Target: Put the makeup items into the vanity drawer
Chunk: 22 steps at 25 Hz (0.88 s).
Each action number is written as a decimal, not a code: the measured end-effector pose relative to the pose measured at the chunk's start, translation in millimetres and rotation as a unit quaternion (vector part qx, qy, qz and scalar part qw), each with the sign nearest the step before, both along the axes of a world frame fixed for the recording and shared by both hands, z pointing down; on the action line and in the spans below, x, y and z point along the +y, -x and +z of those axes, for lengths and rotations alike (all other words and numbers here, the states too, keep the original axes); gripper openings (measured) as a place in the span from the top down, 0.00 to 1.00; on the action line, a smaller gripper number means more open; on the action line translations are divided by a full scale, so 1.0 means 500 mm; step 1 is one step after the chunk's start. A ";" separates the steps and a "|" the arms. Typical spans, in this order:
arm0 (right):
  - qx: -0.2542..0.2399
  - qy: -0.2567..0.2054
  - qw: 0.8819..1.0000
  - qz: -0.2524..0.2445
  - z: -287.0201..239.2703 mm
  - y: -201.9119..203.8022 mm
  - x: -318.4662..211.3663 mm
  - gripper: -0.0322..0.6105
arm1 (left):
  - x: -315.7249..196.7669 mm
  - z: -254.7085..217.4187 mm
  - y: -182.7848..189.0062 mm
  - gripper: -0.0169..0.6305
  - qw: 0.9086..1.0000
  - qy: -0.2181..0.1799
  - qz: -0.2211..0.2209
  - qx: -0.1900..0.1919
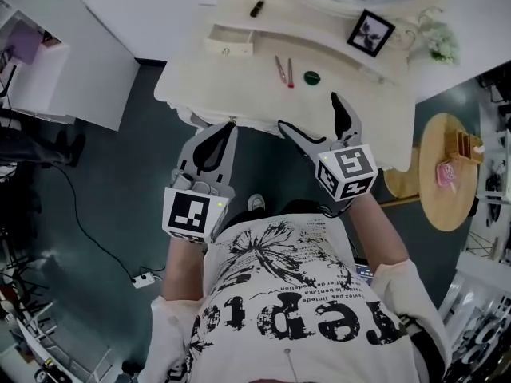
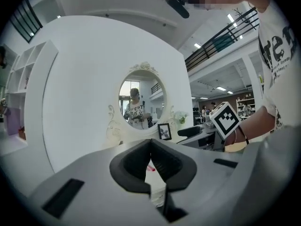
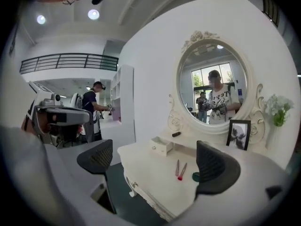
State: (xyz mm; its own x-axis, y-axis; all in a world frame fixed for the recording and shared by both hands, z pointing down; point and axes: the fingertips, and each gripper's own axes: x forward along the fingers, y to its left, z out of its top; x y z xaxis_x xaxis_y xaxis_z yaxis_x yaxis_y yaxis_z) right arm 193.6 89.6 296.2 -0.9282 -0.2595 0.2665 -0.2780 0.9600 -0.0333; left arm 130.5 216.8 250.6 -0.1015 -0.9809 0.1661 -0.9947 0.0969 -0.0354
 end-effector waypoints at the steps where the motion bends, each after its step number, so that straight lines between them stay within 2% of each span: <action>1: 0.012 0.008 1.000 0.004 0.015 0.019 -0.014 0.08 | -0.009 0.008 0.022 0.95 1.000 0.004 0.001 0.005; 12: 0.142 0.065 0.988 0.012 0.226 0.238 -0.197 0.13 | -0.189 0.116 0.229 0.95 0.999 0.006 0.038 0.037; 16: 0.193 0.102 0.976 0.019 0.309 0.307 -0.266 0.22 | -0.283 0.151 0.320 0.95 0.998 0.022 0.047 0.047; 22: 0.253 0.149 0.955 0.041 0.401 0.376 -0.358 0.25 | -0.415 0.188 0.426 0.95 0.994 0.040 0.082 0.059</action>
State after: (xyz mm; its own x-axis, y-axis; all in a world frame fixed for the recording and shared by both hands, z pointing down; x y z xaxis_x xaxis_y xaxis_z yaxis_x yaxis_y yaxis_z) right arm 5.8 -89.6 496.7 -0.6409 -0.1687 0.7489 -0.4053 0.9029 -0.1435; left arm -82.7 9.4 344.4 0.0844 -0.9657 0.2454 -0.9945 -0.0662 0.0817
